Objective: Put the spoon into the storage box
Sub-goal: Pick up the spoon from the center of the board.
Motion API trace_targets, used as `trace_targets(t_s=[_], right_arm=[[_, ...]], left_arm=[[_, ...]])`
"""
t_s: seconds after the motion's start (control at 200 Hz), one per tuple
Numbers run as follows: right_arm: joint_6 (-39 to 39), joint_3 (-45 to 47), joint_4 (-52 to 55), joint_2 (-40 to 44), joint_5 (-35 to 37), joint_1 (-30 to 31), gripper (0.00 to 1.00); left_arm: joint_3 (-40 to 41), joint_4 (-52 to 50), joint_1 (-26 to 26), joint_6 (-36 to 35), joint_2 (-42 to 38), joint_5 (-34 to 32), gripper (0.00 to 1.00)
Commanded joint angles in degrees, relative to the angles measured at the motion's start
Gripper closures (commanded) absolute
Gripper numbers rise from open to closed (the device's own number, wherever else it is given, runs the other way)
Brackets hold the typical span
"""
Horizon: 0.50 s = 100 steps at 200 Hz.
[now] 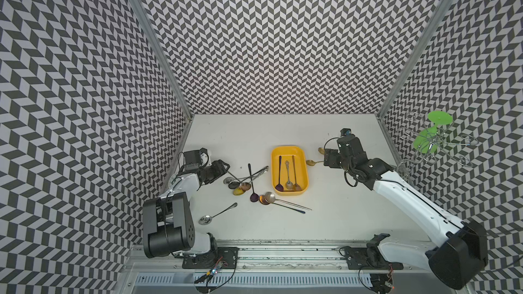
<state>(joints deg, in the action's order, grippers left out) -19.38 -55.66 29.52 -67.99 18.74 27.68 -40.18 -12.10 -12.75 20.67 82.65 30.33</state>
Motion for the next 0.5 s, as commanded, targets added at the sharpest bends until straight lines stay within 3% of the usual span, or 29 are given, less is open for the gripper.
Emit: trace_targets(t_s=[0.0, 0.04, 0.23, 0.401, 0.496], right_arm=[[5.1, 3.2, -6.8, 5.1, 4.9, -0.1, 0.07], [5.7, 4.5, -7.4, 7.1, 6.7, -0.1, 0.02], [10.7, 13.3, -14.9, 18.1, 7.9, 0.1, 0.0], [14.5, 20.0, -18.9, 27.1, 8.7, 1.4, 0.0], [16.6, 22.7, -21.3, 31.1, 9.2, 1.8, 0.0]], left_arm=[[-0.3, -0.6, 0.2, 1.4, 1.3, -0.2, 0.41], [-1.0, -1.7, 0.2, 1.2, 1.0, -0.9, 0.43], [-8.4, -10.6, 2.7, -5.5, 0.8, -5.9, 0.46], [-24.9, -24.1, 9.0, -23.8, 6.0, -13.1, 0.45], [-32.4, -29.1, 11.5, -35.0, 9.4, -16.8, 0.35]])
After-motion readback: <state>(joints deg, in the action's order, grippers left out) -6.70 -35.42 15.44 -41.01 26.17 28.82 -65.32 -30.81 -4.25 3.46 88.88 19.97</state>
